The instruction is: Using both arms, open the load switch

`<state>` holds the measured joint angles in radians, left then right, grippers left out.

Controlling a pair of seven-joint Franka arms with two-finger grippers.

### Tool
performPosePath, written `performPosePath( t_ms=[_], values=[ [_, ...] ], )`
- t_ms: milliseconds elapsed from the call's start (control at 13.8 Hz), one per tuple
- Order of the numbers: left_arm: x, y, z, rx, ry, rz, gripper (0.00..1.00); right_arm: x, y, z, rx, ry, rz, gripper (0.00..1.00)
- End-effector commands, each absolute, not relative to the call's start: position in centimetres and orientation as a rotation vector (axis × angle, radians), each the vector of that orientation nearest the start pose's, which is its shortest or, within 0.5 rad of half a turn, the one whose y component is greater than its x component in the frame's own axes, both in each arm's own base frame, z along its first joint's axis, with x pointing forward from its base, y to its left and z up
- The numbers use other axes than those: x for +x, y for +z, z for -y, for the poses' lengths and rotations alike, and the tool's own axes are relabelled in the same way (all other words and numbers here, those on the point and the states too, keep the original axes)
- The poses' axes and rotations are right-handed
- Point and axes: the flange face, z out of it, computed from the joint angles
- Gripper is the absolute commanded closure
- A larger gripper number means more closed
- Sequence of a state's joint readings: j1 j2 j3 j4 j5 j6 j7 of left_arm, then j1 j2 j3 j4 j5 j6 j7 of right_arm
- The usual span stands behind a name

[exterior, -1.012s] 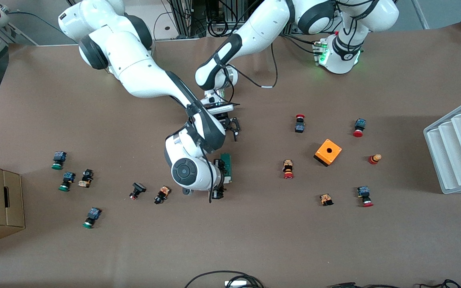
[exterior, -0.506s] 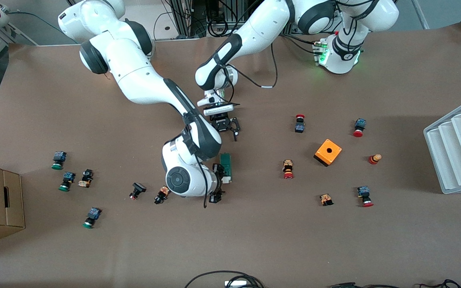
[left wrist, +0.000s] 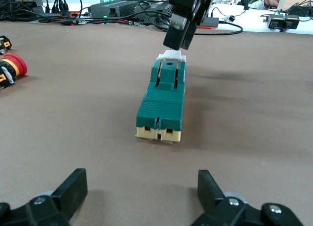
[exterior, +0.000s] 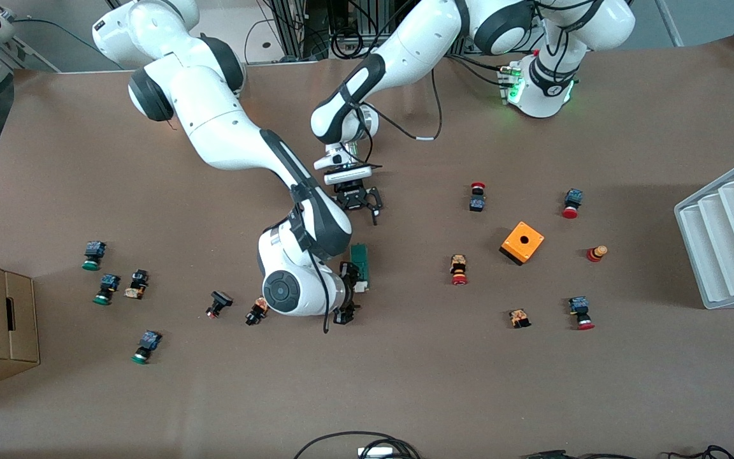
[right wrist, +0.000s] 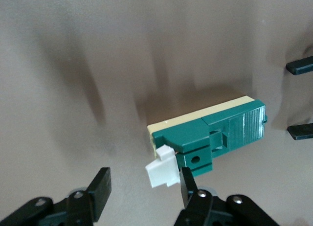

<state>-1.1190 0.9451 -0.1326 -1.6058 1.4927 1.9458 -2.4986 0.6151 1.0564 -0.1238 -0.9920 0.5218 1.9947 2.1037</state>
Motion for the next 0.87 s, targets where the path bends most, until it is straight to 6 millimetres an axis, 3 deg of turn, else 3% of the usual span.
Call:
performPosePath(
  t_ms=[0, 289, 795],
  values=[
    [26.27, 3.96, 58.73, -2.596, -1.548, 0.3, 0.0, 65.9, 20.81, -43.13, -1.864, 0.629, -2.382, 0.34],
    [26.18, 3.97, 58.77, -2.598, -1.547, 0.3, 0.0, 65.71, 21.0, -43.27, -1.852, 0.667, -2.391, 0.36],
    [26.27, 3.96, 58.73, -2.596, -1.548, 0.3, 0.0, 65.2, 21.23, -43.8, -1.861, 0.68, -2.401, 0.52]
  ],
)
